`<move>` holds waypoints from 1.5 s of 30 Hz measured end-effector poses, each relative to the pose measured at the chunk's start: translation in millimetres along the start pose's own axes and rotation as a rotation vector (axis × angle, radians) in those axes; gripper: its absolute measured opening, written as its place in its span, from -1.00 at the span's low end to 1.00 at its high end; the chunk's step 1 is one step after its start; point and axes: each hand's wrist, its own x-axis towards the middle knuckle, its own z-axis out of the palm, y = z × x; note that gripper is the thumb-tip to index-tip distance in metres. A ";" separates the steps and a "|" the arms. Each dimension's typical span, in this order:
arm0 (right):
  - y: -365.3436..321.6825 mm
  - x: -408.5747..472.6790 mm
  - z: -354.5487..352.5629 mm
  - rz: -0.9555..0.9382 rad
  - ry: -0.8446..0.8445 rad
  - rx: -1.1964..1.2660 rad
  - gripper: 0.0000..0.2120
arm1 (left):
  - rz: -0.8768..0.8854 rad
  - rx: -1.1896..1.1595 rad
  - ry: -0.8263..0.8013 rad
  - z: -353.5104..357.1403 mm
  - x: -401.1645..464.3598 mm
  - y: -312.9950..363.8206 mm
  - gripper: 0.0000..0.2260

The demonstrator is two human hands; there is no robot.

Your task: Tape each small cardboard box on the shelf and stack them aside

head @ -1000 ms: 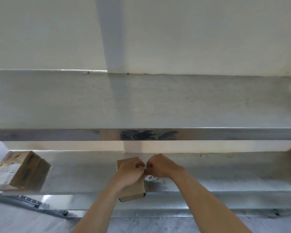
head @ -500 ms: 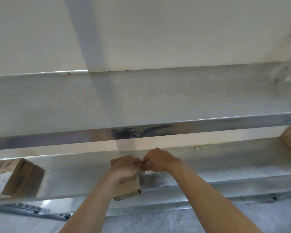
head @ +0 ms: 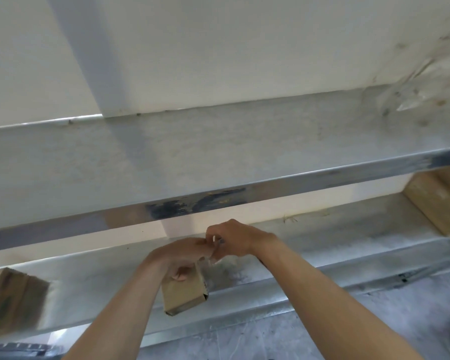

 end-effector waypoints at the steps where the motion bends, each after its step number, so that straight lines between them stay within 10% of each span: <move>1: -0.1 -0.8 -1.3 0.002 0.000 0.009 -0.63 | -0.014 0.006 0.003 -0.4 1.6 1.0 -0.70; 9: 0.7 -12.1 1.4 -0.003 0.055 0.042 -0.59 | -0.050 0.037 -0.065 -2.2 3.5 0.3 -0.70; 14: 60.6 -61.2 19.1 0.328 0.586 0.253 -0.72 | -0.072 -0.005 -0.093 -4.1 10.4 -4.1 -0.76; 29: 91.6 -50.3 83.6 0.663 0.358 -0.221 -0.78 | -0.074 -0.034 -0.128 -1.3 7.5 -4.9 -0.76; 45: -38.7 -75.1 123.2 0.447 0.291 1.097 -0.72 | -0.036 -0.077 -0.056 5.2 -4.4 -0.8 -0.79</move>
